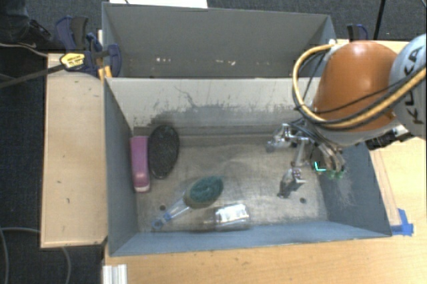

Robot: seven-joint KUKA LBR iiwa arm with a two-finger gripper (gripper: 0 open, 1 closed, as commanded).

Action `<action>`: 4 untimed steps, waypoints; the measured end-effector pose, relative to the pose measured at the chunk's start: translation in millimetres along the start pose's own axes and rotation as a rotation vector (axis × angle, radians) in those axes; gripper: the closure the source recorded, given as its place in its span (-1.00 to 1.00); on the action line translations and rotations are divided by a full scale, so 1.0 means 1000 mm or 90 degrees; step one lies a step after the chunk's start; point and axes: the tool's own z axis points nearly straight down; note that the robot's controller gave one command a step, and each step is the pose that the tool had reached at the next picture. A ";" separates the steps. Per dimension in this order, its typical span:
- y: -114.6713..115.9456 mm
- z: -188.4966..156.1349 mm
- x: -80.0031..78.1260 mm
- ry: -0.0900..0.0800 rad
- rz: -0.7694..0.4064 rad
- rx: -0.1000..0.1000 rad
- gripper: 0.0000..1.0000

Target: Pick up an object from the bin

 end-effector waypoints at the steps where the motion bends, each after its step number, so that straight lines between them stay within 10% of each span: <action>1: 0.111 0.132 0.018 -0.010 -0.204 0.000 -1.00; 2: 0.176 0.103 0.015 -0.008 -0.484 0.000 -1.00; 4: 0.176 0.133 0.006 -0.007 -0.613 0.001 -1.00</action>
Offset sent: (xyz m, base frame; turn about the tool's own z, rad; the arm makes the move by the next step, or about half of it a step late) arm -0.0213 0.1095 -0.1341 -0.3243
